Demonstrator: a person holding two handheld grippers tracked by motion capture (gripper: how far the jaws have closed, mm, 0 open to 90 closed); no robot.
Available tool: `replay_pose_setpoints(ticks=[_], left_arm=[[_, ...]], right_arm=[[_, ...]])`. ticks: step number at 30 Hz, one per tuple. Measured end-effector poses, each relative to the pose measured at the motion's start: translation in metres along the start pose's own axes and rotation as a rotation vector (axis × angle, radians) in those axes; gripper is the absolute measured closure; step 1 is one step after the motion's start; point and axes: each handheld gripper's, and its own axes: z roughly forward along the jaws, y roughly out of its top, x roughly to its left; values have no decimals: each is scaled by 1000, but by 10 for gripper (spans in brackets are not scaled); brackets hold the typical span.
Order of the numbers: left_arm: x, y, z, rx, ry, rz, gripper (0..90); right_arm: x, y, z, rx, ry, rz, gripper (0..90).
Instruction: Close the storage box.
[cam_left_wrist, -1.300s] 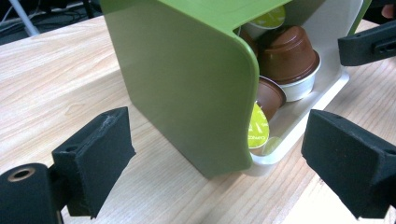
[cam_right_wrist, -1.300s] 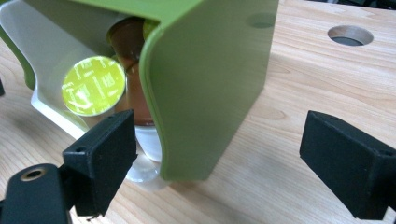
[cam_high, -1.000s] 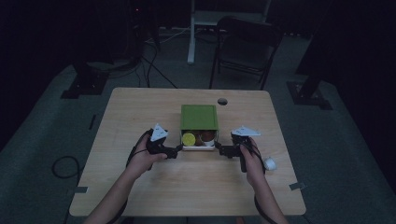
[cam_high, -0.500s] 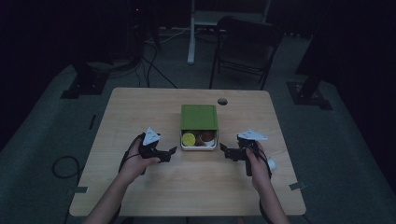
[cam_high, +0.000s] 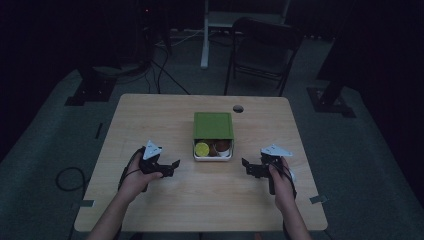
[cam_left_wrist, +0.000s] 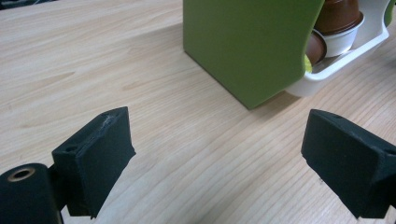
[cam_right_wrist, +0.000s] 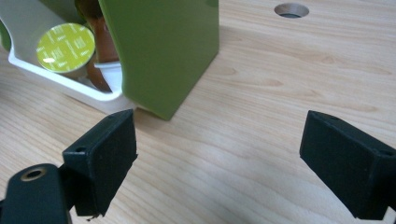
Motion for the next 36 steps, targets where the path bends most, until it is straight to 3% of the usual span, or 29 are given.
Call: replay_pose_setpoints(ticks=[6,21,31,34,36], left_arm=[[5,-8,-10,-3,20,-18,91],[17,-45,-25,34,74,-108,91],[17,-59,-42,47,121,-106,91],[19,-63,-48,58,153,-96,91],[21,-66,-52,64,174,-117,91]], right_arm=[[-1,-9,-4,10,-18,-4,107],[-4,-37,-17,42,-51,-26,107],[-3,-53,-21,74,-56,-14,107],[-3,-57,-22,89,-57,-2,107],[-3,-59,-22,98,-64,-2,107]])
